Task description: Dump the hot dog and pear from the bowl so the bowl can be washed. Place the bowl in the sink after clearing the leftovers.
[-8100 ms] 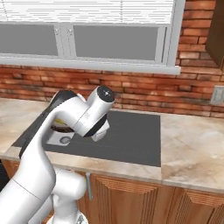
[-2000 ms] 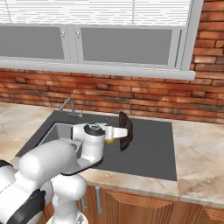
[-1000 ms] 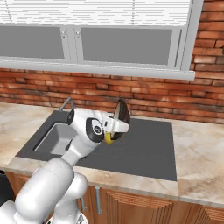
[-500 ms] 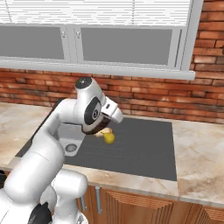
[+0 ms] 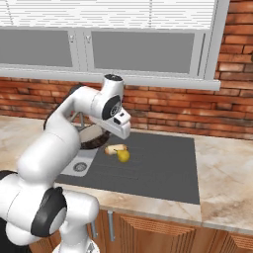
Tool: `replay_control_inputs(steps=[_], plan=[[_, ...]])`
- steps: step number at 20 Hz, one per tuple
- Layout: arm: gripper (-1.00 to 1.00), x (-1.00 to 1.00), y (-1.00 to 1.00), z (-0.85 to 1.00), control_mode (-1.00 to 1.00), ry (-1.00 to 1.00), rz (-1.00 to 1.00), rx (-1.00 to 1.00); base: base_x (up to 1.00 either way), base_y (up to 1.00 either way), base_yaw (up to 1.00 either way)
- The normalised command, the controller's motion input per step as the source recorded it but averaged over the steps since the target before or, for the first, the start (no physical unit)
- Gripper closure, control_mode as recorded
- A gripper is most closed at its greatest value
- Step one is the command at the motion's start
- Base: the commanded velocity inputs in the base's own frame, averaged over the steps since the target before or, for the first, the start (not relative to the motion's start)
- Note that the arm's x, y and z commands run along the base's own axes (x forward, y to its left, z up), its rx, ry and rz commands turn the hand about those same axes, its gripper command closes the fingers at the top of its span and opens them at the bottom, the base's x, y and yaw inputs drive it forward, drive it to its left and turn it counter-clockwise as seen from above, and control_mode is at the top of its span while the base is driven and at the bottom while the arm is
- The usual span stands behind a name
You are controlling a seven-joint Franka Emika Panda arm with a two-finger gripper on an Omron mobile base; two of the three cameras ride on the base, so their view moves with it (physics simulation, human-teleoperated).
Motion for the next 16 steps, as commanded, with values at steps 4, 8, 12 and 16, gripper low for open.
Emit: replay_control_inputs(steps=[4,8,12,16], plan=[[1.0,0.0,0.83,-0.47,-1.0,0.18,0.01,0.01,0.0,0.0,0.0],[1.0,0.0,0.56,-0.6,-1.0,0.17,0.03,0.0,0.0,0.0,0.0],[1.0,0.08,0.53,-0.54,-1.0,0.03,0.02,0.0,0.0,0.0,0.0],[1.0,0.11,0.48,-0.43,-1.0,-0.02,0.0,0.0,0.0,0.0,0.0]])
